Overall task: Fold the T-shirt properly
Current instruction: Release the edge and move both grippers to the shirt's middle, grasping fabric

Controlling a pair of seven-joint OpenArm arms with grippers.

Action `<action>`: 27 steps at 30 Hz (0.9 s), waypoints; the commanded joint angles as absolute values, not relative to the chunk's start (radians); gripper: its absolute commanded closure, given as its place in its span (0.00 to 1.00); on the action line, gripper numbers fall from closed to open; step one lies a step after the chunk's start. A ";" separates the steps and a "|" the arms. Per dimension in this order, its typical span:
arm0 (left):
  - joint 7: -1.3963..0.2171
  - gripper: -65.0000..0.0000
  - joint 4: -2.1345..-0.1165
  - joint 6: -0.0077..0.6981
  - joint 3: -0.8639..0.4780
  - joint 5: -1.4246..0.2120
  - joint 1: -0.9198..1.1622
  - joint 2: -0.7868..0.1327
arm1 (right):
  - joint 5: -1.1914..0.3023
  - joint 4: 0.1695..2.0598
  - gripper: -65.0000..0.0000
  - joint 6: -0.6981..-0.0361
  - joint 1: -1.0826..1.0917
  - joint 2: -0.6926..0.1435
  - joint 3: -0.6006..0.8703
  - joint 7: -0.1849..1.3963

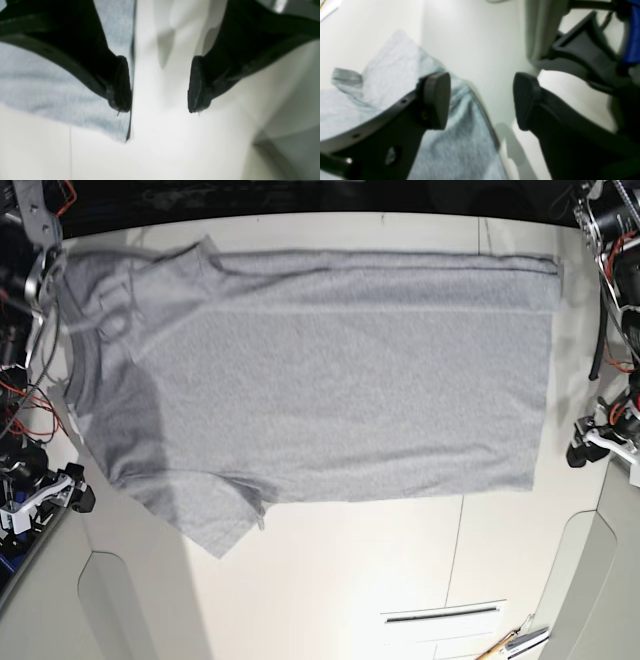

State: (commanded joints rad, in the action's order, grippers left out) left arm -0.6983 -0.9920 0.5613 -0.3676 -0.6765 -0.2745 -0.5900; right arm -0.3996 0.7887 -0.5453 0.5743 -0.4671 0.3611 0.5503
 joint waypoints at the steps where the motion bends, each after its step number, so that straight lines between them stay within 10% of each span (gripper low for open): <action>1: -0.695 0.40 -0.953 0.562 -0.345 -0.677 -0.296 -0.590 | -0.400 0.773 0.40 -0.545 0.576 -0.467 0.355 0.548; 27: -0.685 0.40 -0.849 0.572 -0.233 -0.624 -0.341 -0.480 | -0.524 0.829 0.40 -0.547 0.574 -0.535 0.354 0.682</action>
